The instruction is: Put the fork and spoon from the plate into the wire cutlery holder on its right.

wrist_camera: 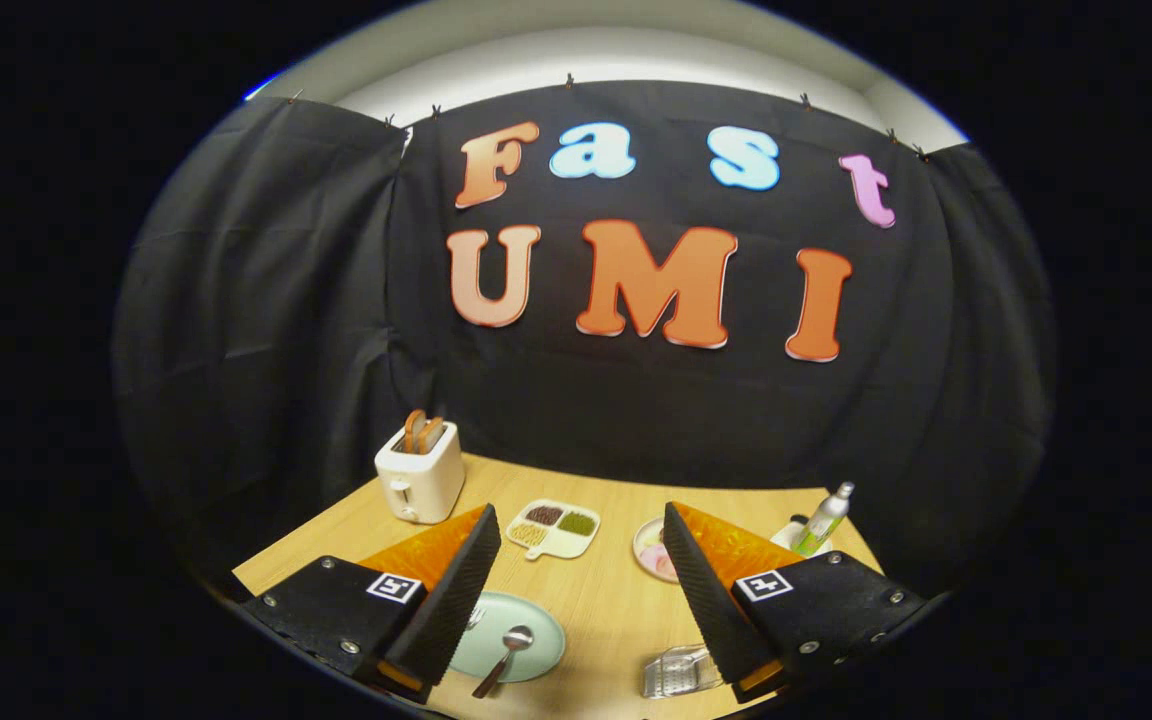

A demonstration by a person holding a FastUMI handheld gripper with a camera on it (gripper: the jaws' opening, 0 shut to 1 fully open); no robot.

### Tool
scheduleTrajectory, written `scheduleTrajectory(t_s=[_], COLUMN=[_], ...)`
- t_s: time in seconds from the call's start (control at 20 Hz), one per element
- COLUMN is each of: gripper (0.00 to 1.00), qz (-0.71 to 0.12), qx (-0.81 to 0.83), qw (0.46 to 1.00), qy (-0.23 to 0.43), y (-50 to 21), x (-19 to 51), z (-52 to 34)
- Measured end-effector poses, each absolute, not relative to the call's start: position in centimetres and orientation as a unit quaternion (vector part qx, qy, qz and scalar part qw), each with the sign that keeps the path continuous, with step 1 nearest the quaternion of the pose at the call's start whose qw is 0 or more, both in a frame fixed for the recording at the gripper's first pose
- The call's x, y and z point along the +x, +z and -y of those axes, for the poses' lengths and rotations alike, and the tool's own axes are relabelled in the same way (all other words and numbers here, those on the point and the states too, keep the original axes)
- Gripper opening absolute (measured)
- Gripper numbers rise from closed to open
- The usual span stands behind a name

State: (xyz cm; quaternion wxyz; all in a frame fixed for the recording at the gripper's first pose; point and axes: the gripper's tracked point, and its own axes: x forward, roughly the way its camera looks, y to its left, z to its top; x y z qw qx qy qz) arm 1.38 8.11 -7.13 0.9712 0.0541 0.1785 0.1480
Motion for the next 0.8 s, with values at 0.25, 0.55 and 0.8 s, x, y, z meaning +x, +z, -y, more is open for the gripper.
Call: scheduleTrajectory(t_s=[0.25,0.55,0.8], gripper=[0.92,0.81,0.71], qz=[-0.332,-0.46,-0.546], qx=[0.066,0.025,0.007], qw=[0.916,0.862,0.812], qy=[0.216,0.21,0.207], y=[-15.8,-24.0,-29.6], x=[-1.2,-3.5,-5.4], z=[-14.3,-17.3,-18.5])
